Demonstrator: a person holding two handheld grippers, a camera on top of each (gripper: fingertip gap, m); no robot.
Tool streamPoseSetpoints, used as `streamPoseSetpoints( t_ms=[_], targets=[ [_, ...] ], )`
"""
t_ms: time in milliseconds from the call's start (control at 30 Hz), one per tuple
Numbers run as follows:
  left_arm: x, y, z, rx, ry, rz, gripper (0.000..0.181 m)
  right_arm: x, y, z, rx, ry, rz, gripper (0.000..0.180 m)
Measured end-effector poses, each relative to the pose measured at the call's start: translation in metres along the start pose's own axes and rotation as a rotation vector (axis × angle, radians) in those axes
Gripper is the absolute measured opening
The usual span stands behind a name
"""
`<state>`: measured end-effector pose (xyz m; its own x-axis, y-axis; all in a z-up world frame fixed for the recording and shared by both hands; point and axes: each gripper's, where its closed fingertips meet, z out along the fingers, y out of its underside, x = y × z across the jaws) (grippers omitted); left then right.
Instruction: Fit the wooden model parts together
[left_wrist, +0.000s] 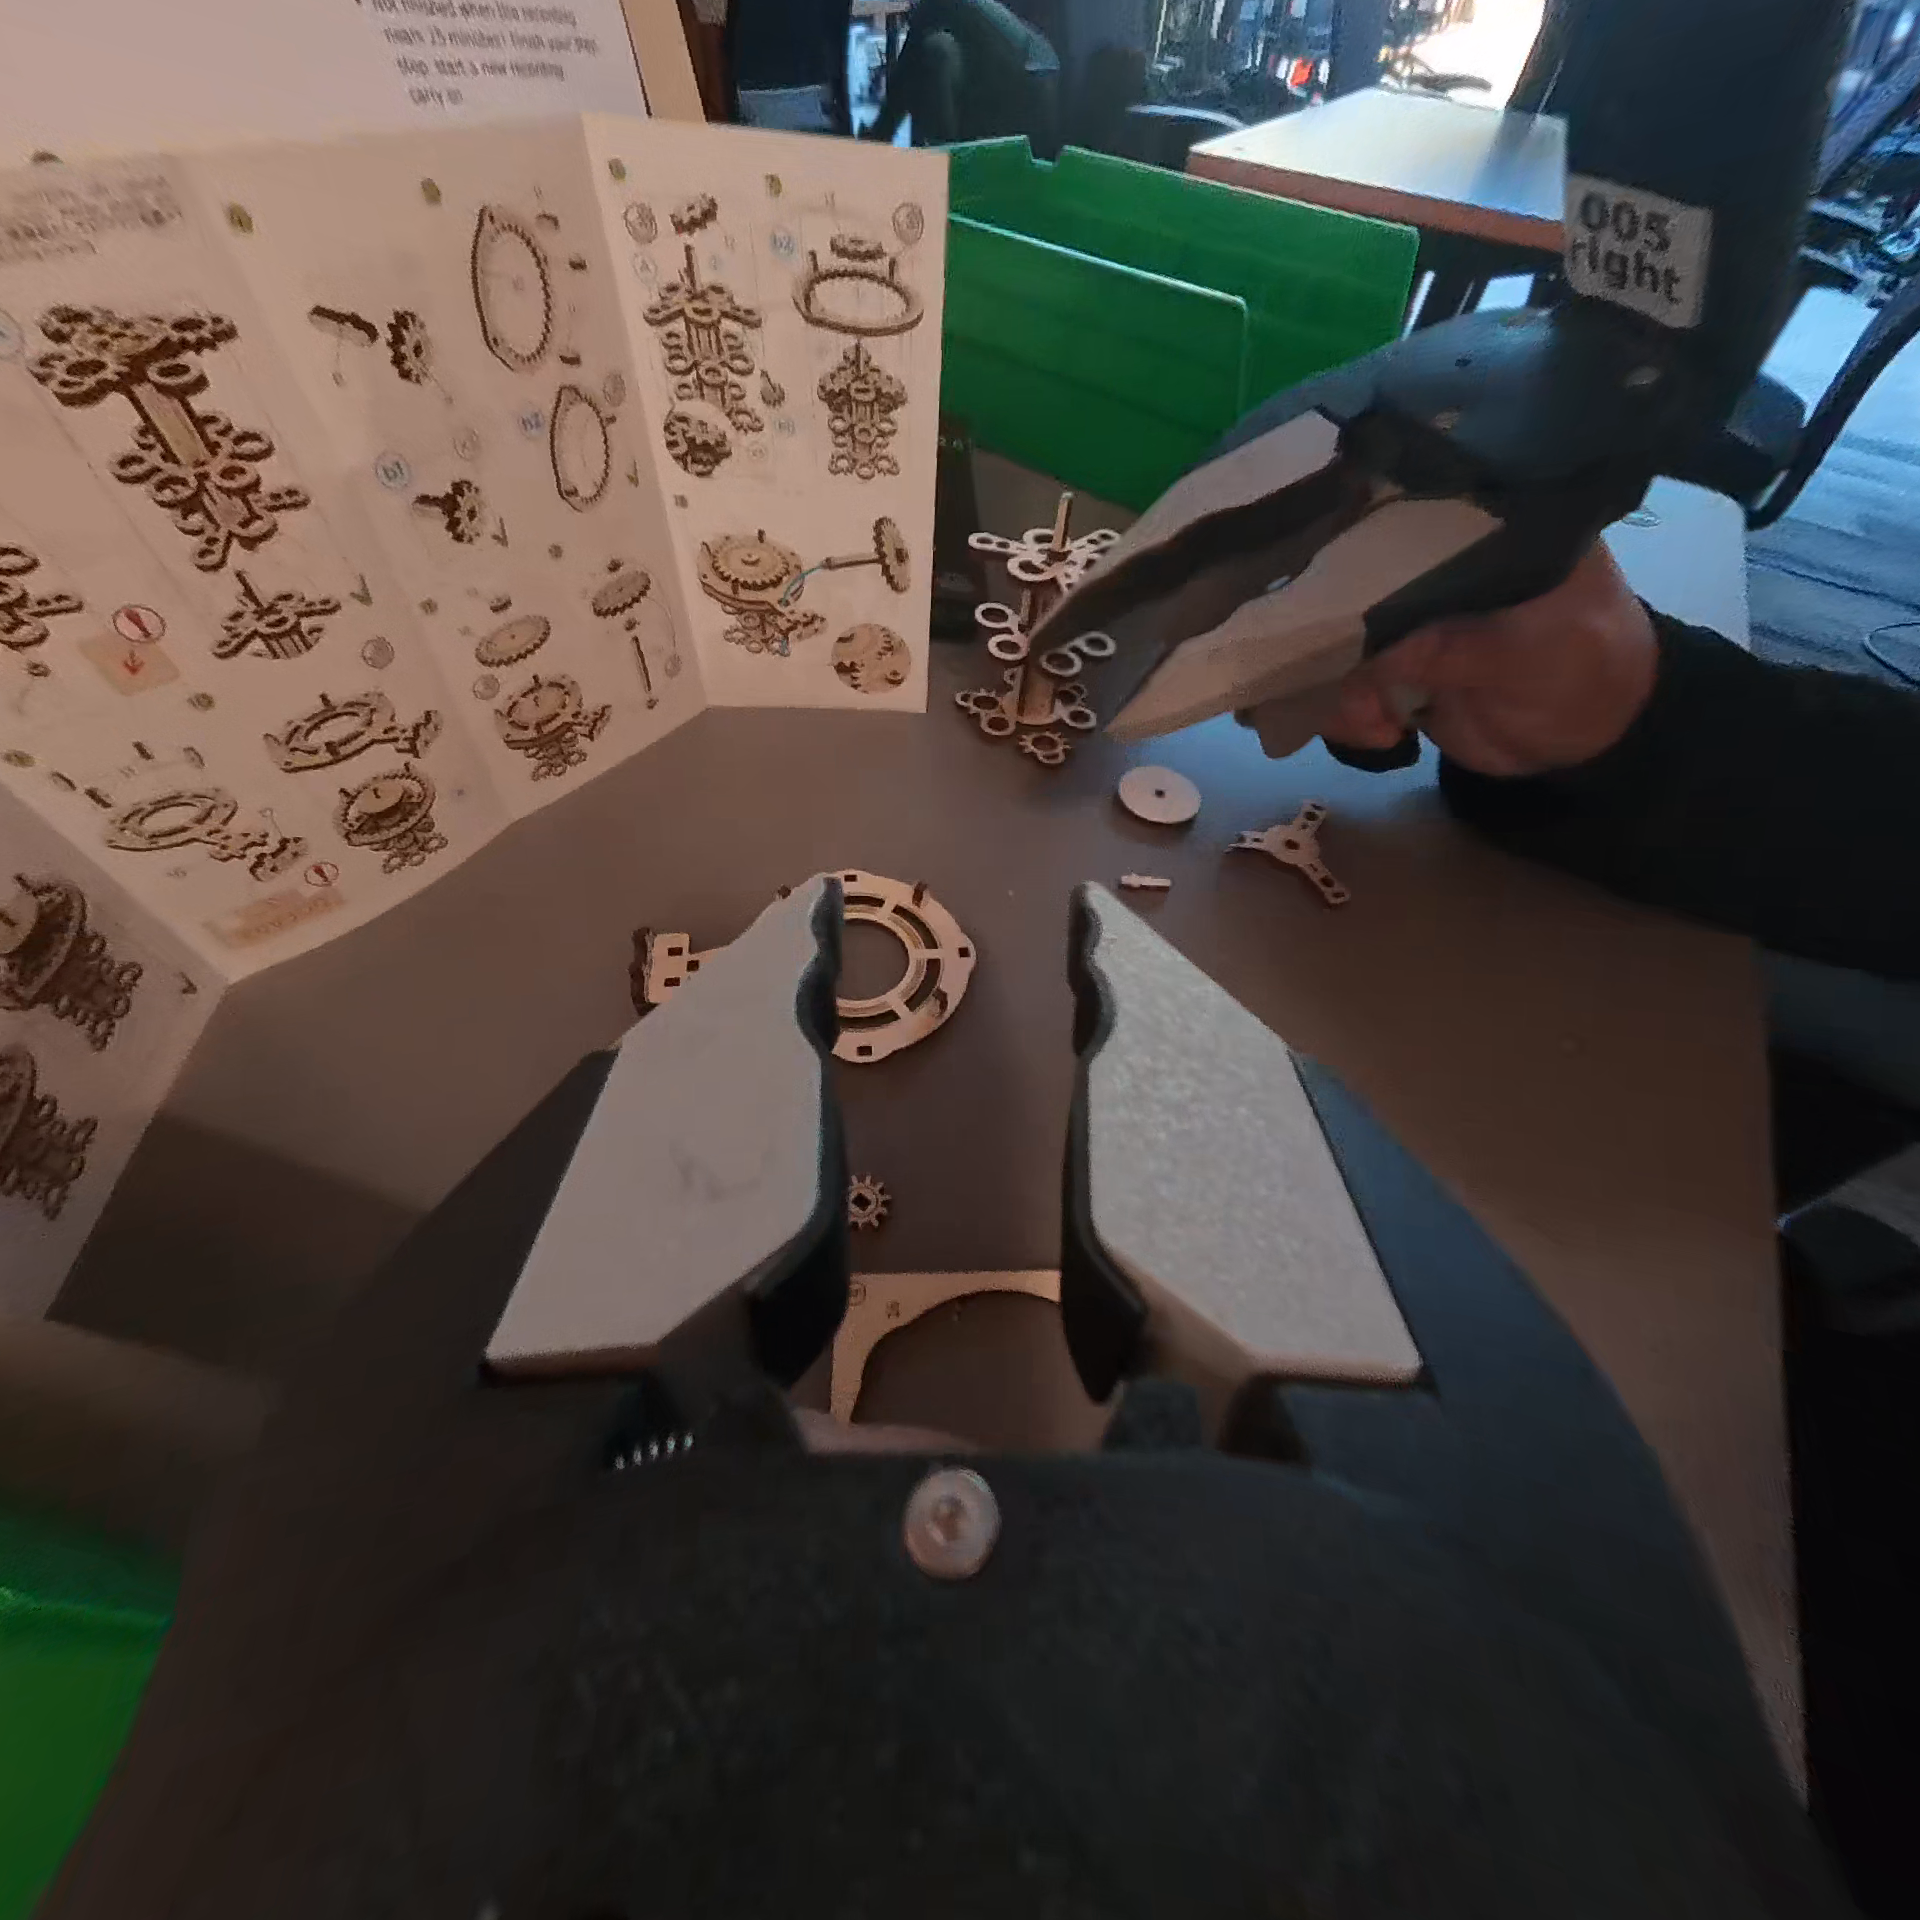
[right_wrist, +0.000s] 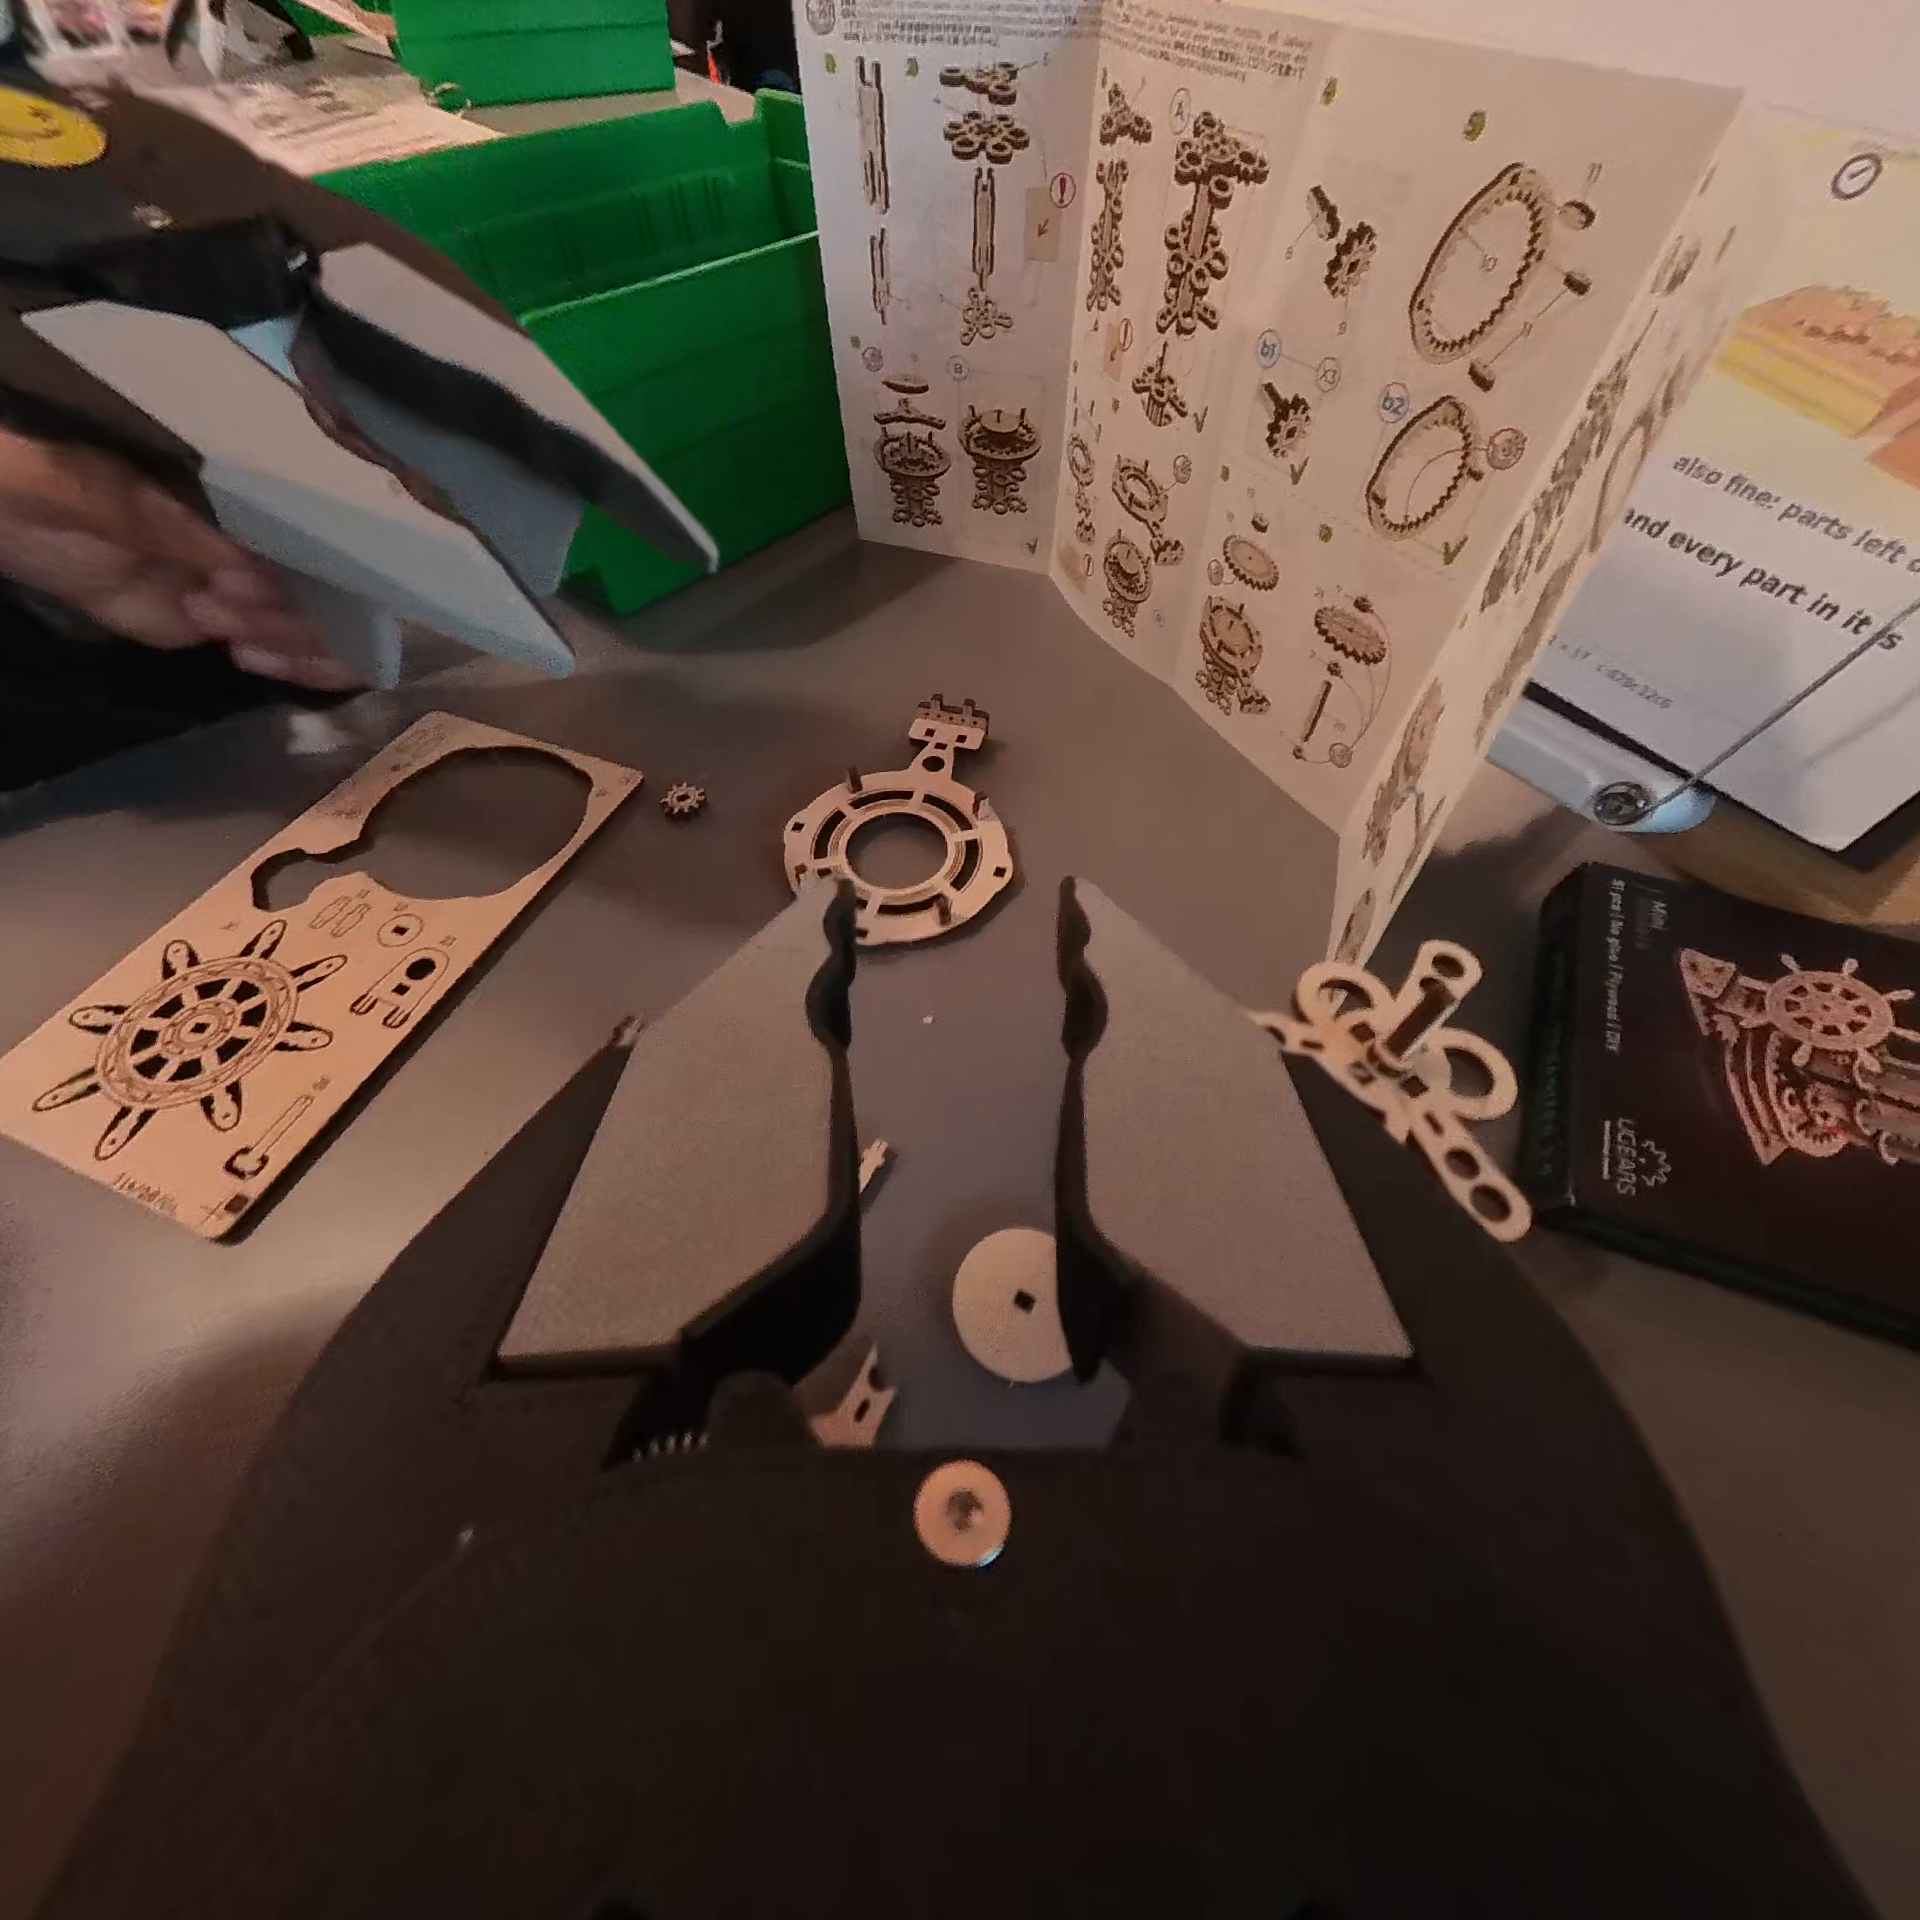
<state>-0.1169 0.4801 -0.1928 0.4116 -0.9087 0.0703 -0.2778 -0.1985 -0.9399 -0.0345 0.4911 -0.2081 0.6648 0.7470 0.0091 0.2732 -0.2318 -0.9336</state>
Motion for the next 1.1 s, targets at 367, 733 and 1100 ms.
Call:
streamPoseSetpoints(
  t_ms=[367,733,1100],
  targets=[
    [0.013,0.005,-0.001,-0.044,0.055,-0.048,0.043,0.008,0.003,0.008,-0.018,0.049,-0.045,0.036],
    [0.012,-0.005,-0.007,-0.009,0.044,-0.052,0.043,0.017,-0.006,0.001,0.032,0.11,-0.078,0.034],
    [0.006,-0.008,-0.01,0.004,0.034,-0.085,0.043,0.021,-0.007,0.001,0.046,0.119,-0.068,0.033]
  ],
)
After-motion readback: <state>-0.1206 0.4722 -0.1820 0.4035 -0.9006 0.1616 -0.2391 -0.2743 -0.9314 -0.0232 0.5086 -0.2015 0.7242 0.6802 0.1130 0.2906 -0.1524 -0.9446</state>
